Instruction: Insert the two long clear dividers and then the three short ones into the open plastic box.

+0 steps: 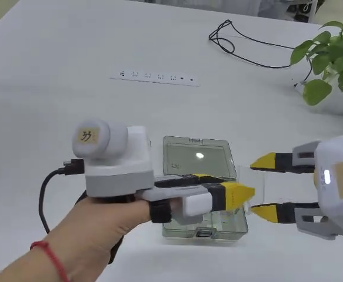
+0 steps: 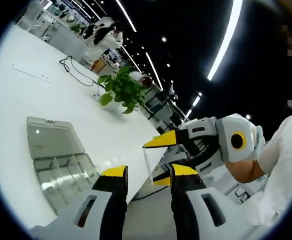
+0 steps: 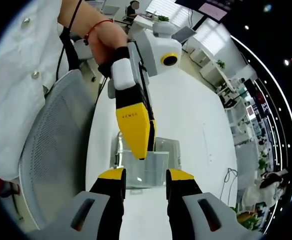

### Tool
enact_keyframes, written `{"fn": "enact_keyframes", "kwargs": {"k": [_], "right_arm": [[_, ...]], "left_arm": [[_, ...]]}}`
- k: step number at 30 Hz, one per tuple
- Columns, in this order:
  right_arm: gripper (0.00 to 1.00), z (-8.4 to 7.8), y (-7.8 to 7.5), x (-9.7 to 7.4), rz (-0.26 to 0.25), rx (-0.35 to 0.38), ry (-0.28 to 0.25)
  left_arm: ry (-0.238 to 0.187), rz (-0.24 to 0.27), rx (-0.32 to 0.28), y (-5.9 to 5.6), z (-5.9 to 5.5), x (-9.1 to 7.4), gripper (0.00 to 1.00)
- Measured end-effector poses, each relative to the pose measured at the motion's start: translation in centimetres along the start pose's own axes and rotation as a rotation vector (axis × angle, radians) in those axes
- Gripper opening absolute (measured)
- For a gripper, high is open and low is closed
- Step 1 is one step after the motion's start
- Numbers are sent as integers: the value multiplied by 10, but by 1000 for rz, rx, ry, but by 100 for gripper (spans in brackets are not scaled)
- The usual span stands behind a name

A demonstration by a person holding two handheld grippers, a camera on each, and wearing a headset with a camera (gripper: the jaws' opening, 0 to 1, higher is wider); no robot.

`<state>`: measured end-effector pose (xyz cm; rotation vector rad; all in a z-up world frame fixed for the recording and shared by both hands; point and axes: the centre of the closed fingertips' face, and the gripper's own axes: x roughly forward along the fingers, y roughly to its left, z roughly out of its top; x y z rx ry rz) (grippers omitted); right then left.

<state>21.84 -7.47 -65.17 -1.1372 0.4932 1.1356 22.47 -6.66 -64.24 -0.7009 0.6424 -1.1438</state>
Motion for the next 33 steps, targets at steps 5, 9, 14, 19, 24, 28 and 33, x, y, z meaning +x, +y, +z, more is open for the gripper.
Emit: {"fn": "enact_keyframes", "kwargs": {"k": [5,9,14,19,24,28,33], "right_arm": [[32,8,2,-2,-3,-23,4],[32,9,3,-3,-1,-33,8],[32,10,4,-3,0,-45,15],[32,11,4,-3,3,-48,15],[33,11,4,-3,2,-51,15],[33,11,4,-2,2,-50,12],[36,17,1,-6,14,11,-31]], "left_arm": [[8,-6,-33,-2,-4,1,17],[15,-11,-35,-3,-5,2,12],[20,-16,-30,-3,-7,2,1],[22,-23,-20,-5,-7,2,0],[18,-17,-32,-3,-7,2,0],[7,-11,-33,-2,-7,1,0],[-2,-7,6,0,-5,-1,0]]}}
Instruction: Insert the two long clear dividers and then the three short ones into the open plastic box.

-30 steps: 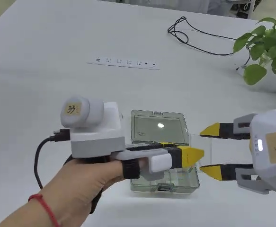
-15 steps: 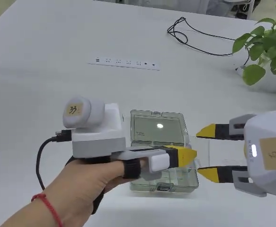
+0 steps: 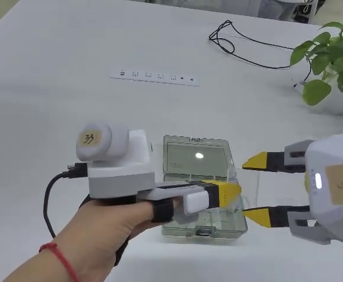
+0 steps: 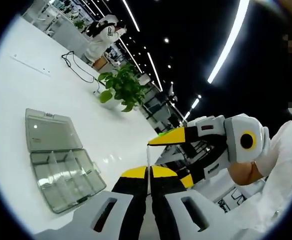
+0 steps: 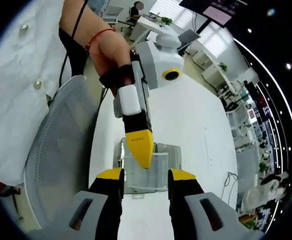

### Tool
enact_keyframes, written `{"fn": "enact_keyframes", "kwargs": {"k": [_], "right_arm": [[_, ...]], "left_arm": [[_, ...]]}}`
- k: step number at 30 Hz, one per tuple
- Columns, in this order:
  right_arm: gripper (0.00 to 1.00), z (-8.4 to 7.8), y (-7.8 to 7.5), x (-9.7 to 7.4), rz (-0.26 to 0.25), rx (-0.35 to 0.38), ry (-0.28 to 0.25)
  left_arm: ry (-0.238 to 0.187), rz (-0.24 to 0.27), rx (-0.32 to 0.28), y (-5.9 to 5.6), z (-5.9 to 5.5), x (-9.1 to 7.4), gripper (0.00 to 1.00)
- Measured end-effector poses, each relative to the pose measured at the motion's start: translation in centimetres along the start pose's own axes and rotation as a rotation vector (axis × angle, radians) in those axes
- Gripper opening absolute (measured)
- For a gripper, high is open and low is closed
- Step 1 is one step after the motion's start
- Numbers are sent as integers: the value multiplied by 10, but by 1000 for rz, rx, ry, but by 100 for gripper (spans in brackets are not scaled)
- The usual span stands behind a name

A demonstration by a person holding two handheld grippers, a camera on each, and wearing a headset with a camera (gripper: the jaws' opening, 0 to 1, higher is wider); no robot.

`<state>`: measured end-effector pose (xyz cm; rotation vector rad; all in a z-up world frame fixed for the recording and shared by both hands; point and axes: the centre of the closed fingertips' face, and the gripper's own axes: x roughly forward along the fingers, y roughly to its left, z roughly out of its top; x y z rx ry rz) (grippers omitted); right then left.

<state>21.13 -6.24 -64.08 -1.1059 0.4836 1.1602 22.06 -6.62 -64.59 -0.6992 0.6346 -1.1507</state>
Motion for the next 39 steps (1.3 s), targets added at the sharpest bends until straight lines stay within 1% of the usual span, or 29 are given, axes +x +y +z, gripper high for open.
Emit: {"fn": "enact_keyframes", "kwargs": {"k": [1,2,3,4,5,6,8,9,10,11,12,13,15,19,22,23,26,30,36,39], "right_arm": [[36,1,0,-1,8,11,-12],[36,3,1,-2,27,57,-37],[35,3,-1,-3,34,80,-53],[35,5,-3,-5,50,110,-80],[34,5,-4,-6,66,130,-93],[33,5,-6,-8,84,164,-109],[32,5,-9,-10,104,191,-133],[31,6,-10,-12,131,218,-149],[29,8,-10,-12,152,243,-164],[28,11,-9,-14,188,271,-192],[26,12,-7,-15,216,289,-204],[24,12,-4,-16,258,294,-210],[22,14,-1,-17,312,304,-224],[17,17,4,-18,395,328,-237],[15,19,8,-18,438,330,-241],[15,19,8,-17,443,330,-241],[13,18,10,-14,479,329,-240],[12,22,17,-14,526,325,-243],[9,22,23,-12,559,318,-235],[7,24,28,-12,576,310,-233]], "left_arm": [[4,4,35,0,0,-1,0],[12,5,50,0,-1,-2,0],[16,-3,75,0,-1,-3,0],[17,-20,119,-3,-1,-3,0],[31,-26,132,-4,-3,-4,0],[50,-34,180,-5,-6,-5,0],[62,-51,241,-8,-8,-5,0],[85,-63,282,-10,-11,-6,0],[97,-79,317,-13,-14,-7,0],[102,-87,337,-13,-14,-7,0],[106,-100,384,-15,-15,-8,0],[121,-110,403,-17,-18,-9,0],[140,-119,445,-19,-20,-10,0],[150,-134,532,-20,-21,-14,0],[163,-139,562,-20,-22,-17,0],[164,-148,587,-21,-22,-18,0],[166,-161,619,-23,-22,-20,0],[161,-177,635,-26,-21,-21,0],[152,-202,655,-32,-21,-21,0],[149,-203,658,-33,-21,-21,0]]}}
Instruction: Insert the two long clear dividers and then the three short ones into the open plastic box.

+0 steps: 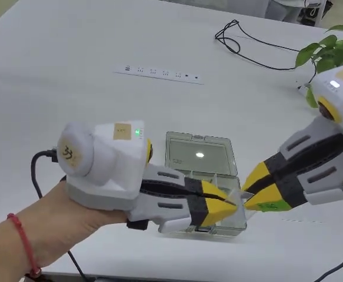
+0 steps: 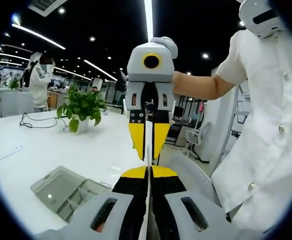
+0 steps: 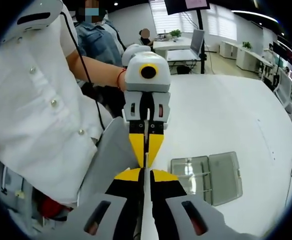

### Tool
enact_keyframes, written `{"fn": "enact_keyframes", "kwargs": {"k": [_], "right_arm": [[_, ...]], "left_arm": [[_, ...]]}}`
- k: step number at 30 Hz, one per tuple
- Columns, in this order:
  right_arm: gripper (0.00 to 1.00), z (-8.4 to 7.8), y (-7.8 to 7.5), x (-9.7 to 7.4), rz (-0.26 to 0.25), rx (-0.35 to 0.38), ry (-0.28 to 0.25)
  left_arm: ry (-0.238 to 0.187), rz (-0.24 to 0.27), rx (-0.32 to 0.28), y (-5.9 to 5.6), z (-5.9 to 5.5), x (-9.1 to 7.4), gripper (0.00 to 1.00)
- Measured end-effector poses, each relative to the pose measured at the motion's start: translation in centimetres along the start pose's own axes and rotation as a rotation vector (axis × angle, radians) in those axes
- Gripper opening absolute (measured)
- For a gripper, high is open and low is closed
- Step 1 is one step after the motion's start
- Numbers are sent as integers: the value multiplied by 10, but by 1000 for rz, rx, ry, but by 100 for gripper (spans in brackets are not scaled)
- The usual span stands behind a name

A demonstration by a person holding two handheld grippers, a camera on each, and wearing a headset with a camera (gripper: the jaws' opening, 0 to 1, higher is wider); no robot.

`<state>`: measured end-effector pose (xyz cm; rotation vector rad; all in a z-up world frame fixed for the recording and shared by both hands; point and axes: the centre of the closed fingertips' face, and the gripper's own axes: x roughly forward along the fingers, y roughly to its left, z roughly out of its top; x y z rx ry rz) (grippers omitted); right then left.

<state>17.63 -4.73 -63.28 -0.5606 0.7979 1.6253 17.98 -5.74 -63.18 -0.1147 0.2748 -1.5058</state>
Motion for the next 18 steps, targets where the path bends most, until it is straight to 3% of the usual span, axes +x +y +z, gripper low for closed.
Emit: {"fn": "enact_keyframes", "kwargs": {"k": [5,18], "right_arm": [[3,-1,1,1,12,4,-2],[2,-1,2,5,21,6,-5]], "left_arm": [[-2,-5,4,-1,0,-1,0],[-1,5,13,-2,-3,-2,0]]}}
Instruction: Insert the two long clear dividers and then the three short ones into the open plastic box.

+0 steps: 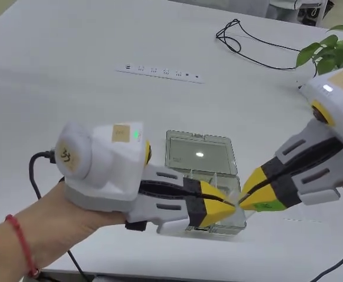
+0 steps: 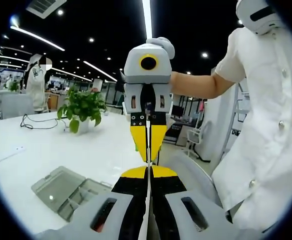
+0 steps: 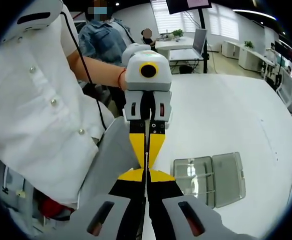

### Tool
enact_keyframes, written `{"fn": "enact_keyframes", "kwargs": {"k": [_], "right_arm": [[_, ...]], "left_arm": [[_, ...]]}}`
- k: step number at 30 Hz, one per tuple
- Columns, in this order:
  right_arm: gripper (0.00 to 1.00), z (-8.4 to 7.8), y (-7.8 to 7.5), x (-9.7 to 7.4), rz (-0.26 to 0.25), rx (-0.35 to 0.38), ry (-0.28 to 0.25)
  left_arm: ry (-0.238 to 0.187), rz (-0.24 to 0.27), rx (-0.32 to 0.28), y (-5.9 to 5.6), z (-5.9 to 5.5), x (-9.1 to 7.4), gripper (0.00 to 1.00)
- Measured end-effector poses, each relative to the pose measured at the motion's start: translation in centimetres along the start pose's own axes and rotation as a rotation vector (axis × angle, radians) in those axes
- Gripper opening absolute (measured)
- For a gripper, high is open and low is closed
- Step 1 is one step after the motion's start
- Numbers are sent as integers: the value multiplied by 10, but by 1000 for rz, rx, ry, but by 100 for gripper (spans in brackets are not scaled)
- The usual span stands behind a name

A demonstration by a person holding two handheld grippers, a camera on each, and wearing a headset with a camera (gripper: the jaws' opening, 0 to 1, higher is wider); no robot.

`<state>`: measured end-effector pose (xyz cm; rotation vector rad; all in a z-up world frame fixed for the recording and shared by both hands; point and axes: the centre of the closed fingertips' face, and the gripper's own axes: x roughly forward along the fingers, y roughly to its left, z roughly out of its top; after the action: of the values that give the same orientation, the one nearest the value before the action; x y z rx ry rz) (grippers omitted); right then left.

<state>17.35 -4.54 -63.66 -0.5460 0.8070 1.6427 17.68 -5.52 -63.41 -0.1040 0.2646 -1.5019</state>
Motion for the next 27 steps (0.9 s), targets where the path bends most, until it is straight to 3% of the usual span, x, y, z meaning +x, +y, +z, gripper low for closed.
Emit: {"fn": "enact_keyframes", "kwargs": {"k": [14,27], "right_arm": [[2,3,-4,-1,-22,5,-13],[2,8,-16,-6,-72,20,-48]], "left_arm": [[16,29,6,5,-6,-4,2],[29,124,4,22,-18,-17,30]]}}
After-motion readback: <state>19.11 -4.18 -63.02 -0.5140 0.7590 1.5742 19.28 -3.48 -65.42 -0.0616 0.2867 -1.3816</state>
